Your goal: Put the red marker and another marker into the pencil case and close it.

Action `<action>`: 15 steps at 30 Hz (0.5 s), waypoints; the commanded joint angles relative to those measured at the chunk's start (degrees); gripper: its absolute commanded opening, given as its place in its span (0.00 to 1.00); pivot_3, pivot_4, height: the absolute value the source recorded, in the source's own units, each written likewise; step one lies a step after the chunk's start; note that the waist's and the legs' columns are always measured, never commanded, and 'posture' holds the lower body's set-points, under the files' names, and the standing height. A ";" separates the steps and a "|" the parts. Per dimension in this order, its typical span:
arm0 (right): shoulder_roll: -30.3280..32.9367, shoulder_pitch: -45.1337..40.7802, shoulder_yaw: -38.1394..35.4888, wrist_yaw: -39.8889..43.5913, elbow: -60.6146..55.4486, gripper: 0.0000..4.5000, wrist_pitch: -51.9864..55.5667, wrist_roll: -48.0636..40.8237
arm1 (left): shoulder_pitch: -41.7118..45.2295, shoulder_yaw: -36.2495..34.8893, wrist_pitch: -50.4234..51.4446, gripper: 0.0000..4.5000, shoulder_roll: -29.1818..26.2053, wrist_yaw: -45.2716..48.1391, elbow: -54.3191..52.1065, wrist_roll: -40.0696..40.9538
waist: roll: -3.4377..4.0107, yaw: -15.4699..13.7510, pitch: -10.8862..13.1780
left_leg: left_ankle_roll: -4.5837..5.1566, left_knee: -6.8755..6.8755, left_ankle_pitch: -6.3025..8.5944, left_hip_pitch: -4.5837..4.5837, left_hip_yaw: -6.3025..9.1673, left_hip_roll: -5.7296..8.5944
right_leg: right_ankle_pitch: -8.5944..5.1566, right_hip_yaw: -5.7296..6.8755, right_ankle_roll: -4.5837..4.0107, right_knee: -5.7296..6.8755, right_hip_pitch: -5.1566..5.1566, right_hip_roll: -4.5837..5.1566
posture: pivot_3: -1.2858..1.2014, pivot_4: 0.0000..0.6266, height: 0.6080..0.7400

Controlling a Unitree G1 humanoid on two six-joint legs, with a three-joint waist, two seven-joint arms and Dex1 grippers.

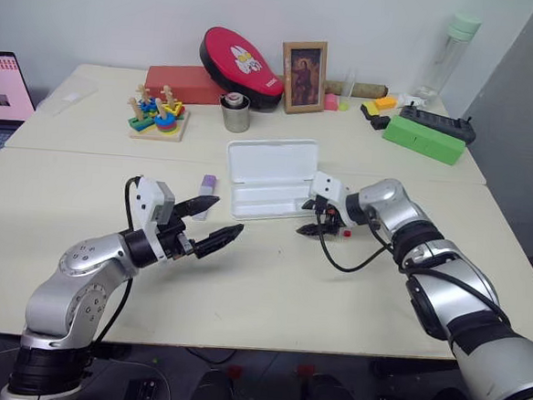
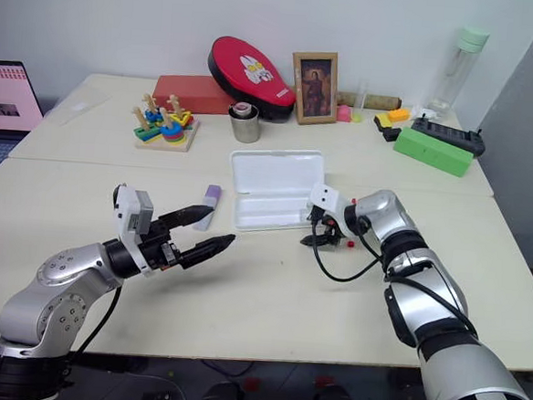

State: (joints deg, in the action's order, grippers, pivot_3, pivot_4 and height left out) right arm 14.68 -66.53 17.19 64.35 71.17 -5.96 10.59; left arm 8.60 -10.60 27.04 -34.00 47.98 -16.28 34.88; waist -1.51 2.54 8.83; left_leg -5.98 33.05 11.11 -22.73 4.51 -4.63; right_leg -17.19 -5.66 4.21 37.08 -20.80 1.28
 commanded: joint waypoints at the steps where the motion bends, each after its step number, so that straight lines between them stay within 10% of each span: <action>1: -0.29 -2.00 -0.51 -0.44 0.65 0.47 -1.14 1.08 | 0.31 -0.97 -0.59 1.00 -0.36 -0.75 -3.01 0.56 | 0.00 0.04 0.00 | 0.00 0.00 0.00 0.00 0.00 0.00 | 0.00 0.00 0.00 0.00 0.00 0.00 | 0.52 0.24 1.00; 10: -0.80 -2.78 -1.04 -1.86 1.79 0.04 -1.99 2.26 | -1.27 -1.54 -0.82 1.00 -0.16 -2.16 -4.70 0.56 | 0.00 0.37 0.00 | 0.00 -0.01 0.00 0.00 0.00 0.00 | 0.00 0.00 0.00 0.00 0.00 0.00 | 0.52 0.24 1.00; 15: -0.66 -3.01 -1.41 -1.23 1.52 0.01 -3.21 2.08 | -2.45 -2.22 -0.85 1.00 -0.32 -2.90 -5.46 0.77 | 0.01 0.50 0.01 | 0.00 -0.01 0.00 0.00 0.01 0.00 | 0.00 -0.01 0.00 0.01 0.00 0.00 | 0.52 0.24 1.00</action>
State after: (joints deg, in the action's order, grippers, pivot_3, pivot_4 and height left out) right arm 13.60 -68.09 16.86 62.59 73.02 -7.65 12.80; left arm 6.45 -11.32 27.03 -34.00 45.51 -19.62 34.92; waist -1.49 3.03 8.83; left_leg -5.98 33.04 11.11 -22.72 4.52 -4.63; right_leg -17.19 -5.66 4.21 37.08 -20.79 1.28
